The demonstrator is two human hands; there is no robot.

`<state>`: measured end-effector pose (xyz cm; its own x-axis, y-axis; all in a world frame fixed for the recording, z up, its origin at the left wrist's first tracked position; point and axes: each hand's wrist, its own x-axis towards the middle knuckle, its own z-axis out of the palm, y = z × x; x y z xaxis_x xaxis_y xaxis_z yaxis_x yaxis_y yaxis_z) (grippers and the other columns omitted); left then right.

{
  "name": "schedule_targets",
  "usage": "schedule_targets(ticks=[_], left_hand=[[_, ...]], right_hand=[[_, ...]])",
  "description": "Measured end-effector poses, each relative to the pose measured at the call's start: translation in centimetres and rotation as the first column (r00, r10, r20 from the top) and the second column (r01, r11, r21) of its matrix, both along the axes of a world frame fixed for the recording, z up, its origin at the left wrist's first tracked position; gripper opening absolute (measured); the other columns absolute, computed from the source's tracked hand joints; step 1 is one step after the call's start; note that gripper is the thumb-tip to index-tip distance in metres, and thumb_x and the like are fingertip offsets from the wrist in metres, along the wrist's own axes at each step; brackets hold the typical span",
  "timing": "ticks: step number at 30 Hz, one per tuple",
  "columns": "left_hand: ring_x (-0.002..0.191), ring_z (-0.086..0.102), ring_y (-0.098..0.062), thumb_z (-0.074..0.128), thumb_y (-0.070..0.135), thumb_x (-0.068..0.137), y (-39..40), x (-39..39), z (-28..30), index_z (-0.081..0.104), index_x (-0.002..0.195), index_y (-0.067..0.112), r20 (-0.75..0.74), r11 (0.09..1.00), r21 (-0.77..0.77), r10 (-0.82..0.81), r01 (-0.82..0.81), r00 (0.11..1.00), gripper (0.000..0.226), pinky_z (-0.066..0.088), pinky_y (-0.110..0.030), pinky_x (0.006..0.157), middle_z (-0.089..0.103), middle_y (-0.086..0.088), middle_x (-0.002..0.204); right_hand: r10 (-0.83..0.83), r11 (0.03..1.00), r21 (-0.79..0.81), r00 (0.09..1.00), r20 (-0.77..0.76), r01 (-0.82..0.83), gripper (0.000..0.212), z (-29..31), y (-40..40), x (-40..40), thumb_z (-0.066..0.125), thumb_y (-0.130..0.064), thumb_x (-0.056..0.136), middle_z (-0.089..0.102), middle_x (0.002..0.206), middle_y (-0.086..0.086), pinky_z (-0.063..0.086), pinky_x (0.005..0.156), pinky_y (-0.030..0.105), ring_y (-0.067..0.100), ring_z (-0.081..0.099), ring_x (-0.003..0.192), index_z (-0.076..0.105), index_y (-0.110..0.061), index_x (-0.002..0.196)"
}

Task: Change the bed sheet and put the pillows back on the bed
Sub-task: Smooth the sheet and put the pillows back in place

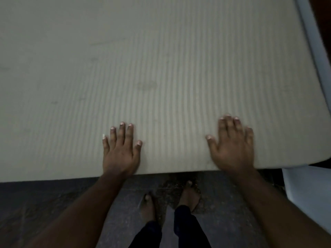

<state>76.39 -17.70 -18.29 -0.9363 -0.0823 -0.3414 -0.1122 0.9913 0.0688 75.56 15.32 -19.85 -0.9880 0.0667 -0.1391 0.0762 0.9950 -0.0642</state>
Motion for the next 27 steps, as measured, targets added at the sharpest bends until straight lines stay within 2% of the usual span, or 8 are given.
schedule_targets(ticks=[3, 7, 10, 13, 15, 19, 23, 27], left_hand=[[0.155, -0.006, -0.029, 0.008, 0.061, 0.097, -1.5, 0.8, 2.4, 0.007, 0.161, 0.016, -0.015, 1.000, -0.001, 0.013, -0.013, 1.000, 0.078, -0.001, -0.055, 0.124, 0.000, -0.005, 0.169], [0.155, 0.004, -0.031, 0.018, 0.056, 0.100, -1.9, 1.4, 7.7, 0.016, 0.160, 0.012, -0.117, 1.000, 0.030, 0.001, 0.003, 0.993, 0.074, 0.004, -0.058, 0.123, 0.011, -0.006, 0.167], [0.154, 0.011, -0.032, 0.022, 0.056, 0.099, -3.3, 2.7, 13.5, 0.023, 0.158, 0.012, -0.190, 0.998, 0.060, 0.025, -0.013, 0.981, 0.074, 0.007, -0.060, 0.122, 0.018, -0.007, 0.166], [0.155, 0.001, -0.028, 0.013, 0.058, 0.099, -6.1, 5.2, 19.3, 0.013, 0.160, 0.015, -0.227, 0.998, 0.063, 0.044, -0.031, 0.973, 0.075, 0.000, -0.056, 0.123, 0.009, -0.003, 0.168], [0.155, -0.003, -0.027, 0.009, 0.059, 0.099, -8.7, 8.0, 23.4, 0.010, 0.160, 0.015, -0.259, 0.999, 0.029, 0.026, -0.019, 0.966, 0.075, -0.002, -0.056, 0.123, 0.006, -0.003, 0.168], [0.154, 0.010, -0.032, 0.017, 0.057, 0.098, -14.5, 13.6, 31.1, 0.024, 0.158, 0.011, -0.373, 0.999, -0.018, 0.033, -0.042, 0.927, 0.076, 0.008, -0.060, 0.122, 0.020, -0.007, 0.166], [0.152, 0.020, -0.035, 0.025, 0.055, 0.098, -19.7, 17.2, 36.9, 0.032, 0.156, 0.009, -0.500, 0.993, -0.067, 0.047, -0.094, 0.865, 0.074, 0.014, -0.063, 0.119, 0.029, -0.010, 0.163], [0.151, 0.021, -0.034, 0.026, 0.055, 0.098, -23.9, 19.6, 40.3, 0.032, 0.155, 0.009, -0.579, 0.989, -0.087, 0.048, -0.120, 0.814, 0.073, 0.015, -0.063, 0.118, 0.031, -0.010, 0.162]], right_hand=[[-0.083, 0.996, -0.029, 0.996, 0.042, 0.084, 0.078, 2.6, -1.3, -0.4, 0.031, -0.055, 0.095, 0.032, 0.158, 0.020, 0.023, 0.115, 0.064, 0.037, 0.028, 0.147, 0.038, 0.000, 0.149], [0.152, 0.982, -0.108, 0.987, -0.052, -0.157, 0.074, 8.6, -8.9, -0.4, 0.042, -0.049, 0.091, 0.041, 0.154, 0.020, 0.025, 0.114, 0.062, 0.036, 0.038, 0.143, 0.044, 0.001, 0.145], [0.219, 0.962, -0.142, 0.969, -0.116, -0.235, 0.071, 14.1, -14.0, 1.1, 0.051, -0.046, 0.088, 0.045, 0.152, 0.017, 0.029, 0.114, 0.060, 0.033, 0.041, 0.142, 0.049, -0.002, 0.144], [0.248, 0.956, -0.133, 0.962, -0.110, -0.262, 0.076, 19.7, -18.3, 3.8, 0.070, -0.041, 0.082, 0.046, 0.151, 0.015, 0.032, 0.112, 0.061, 0.032, 0.041, 0.142, 0.048, -0.004, 0.144], [0.270, 0.949, -0.135, 0.955, -0.121, -0.285, 0.079, 23.6, -21.5, 6.0, 0.073, -0.038, 0.079, 0.045, 0.152, 0.015, 0.032, 0.112, 0.062, 0.032, 0.040, 0.142, 0.046, -0.005, 0.146], [0.321, 0.925, -0.140, 0.924, -0.209, -0.353, 0.081, 31.9, -28.7, 10.5, 0.070, -0.037, 0.078, 0.044, 0.153, 0.014, 0.030, 0.113, 0.062, 0.030, 0.038, 0.144, 0.044, -0.005, 0.147], [0.402, 0.878, -0.161, 0.877, -0.264, -0.451, 0.079, 38.7, -35.6, 13.5, 0.053, -0.037, 0.091, 0.019, 0.165, 0.009, 0.010, 0.121, 0.057, 0.026, 0.011, 0.154, 0.020, -0.009, 0.157], [0.449, 0.831, -0.201, 0.839, -0.307, -0.519, 0.077, 43.8, -41.0, 14.9, 0.047, -0.037, 0.095, 0.010, 0.167, 0.006, 0.003, 0.123, 0.055, 0.023, 0.001, 0.155, 0.012, -0.012, 0.158]])
